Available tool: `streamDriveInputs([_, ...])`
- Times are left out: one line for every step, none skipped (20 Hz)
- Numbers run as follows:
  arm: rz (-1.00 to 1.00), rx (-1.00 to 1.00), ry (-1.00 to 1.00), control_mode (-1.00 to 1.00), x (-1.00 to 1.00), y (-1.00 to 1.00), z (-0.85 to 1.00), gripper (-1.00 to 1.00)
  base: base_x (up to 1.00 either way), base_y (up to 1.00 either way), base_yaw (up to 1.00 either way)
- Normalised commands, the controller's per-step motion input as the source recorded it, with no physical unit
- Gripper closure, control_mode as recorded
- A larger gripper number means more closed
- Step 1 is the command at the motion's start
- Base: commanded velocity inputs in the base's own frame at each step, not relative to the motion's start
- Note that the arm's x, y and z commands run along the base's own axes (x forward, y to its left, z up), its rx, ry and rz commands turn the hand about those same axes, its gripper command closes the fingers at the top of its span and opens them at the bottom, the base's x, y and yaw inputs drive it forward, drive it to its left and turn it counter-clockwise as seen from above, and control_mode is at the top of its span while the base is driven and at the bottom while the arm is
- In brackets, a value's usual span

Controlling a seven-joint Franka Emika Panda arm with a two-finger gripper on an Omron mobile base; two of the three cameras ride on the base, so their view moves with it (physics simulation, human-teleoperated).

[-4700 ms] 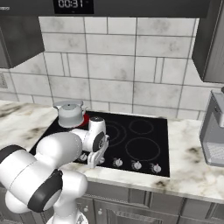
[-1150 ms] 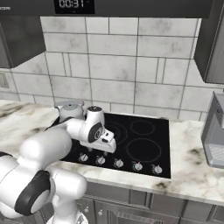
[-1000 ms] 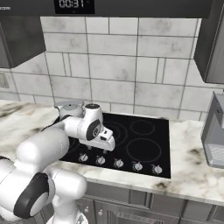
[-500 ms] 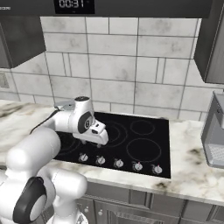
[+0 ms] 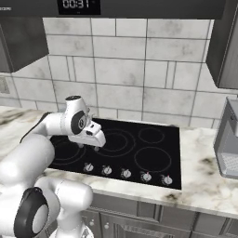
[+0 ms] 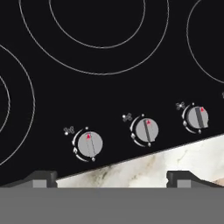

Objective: The kettle is done boiling. Turn off the stove, then wait for 300 timesteps before moving the kettle to the dining table.

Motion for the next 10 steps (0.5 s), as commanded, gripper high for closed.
streamDriveInputs([0.0, -0.05, 0.0, -1.0, 0.0, 0.29, 0.19, -1.0, 0.0, 0.0, 0.0])
streamDriveInputs([0.0, -0.05, 0.0, -1.0, 0.0, 0.27, 0.18, -1.0, 0.0, 0.0, 0.0])
streamDriveInputs([0.0, -0.05, 0.0, -1.0, 0.0, 0.28, 0.16, -1.0, 0.0, 0.0, 0.0])
streamDriveInputs([0.0, -0.04, 0.0, -1.0, 0.0, 0.28, 0.12, -1.0, 0.0, 0.0, 0.0])
streamDriveInputs([0.0, -0.03, 0.0, -1.0, 0.0, 0.29, 0.12, -1.0, 0.0, 0.0, 0.0])
streamDriveInputs([0.0, -0.04, 0.0, -1.0, 0.0, 0.33, 0.1, -1.0, 0.0, 0.0, 0.0])
streamDriveInputs([0.0, -0.03, 0.0, -1.0, 0.0, 0.29, 0.09, -1.0, 0.0, 0.0, 0.0])
streamDriveInputs([0.0, -0.03, 0.0, -1.0, 0.0, 0.29, 0.07, -1.0, 0.0, 0.0, 0.0])
streamDriveInputs([0.0, -0.03, 0.0, -1.0, 0.0, 0.27, 0.06, -1.0, 0.0, 0.0, 0.0])
streamDriveInputs([0.0, -0.03, 0.0, -1.0, 0.0, 0.27, 0.06, -1.0, 0.0, 0.0, 0.0])
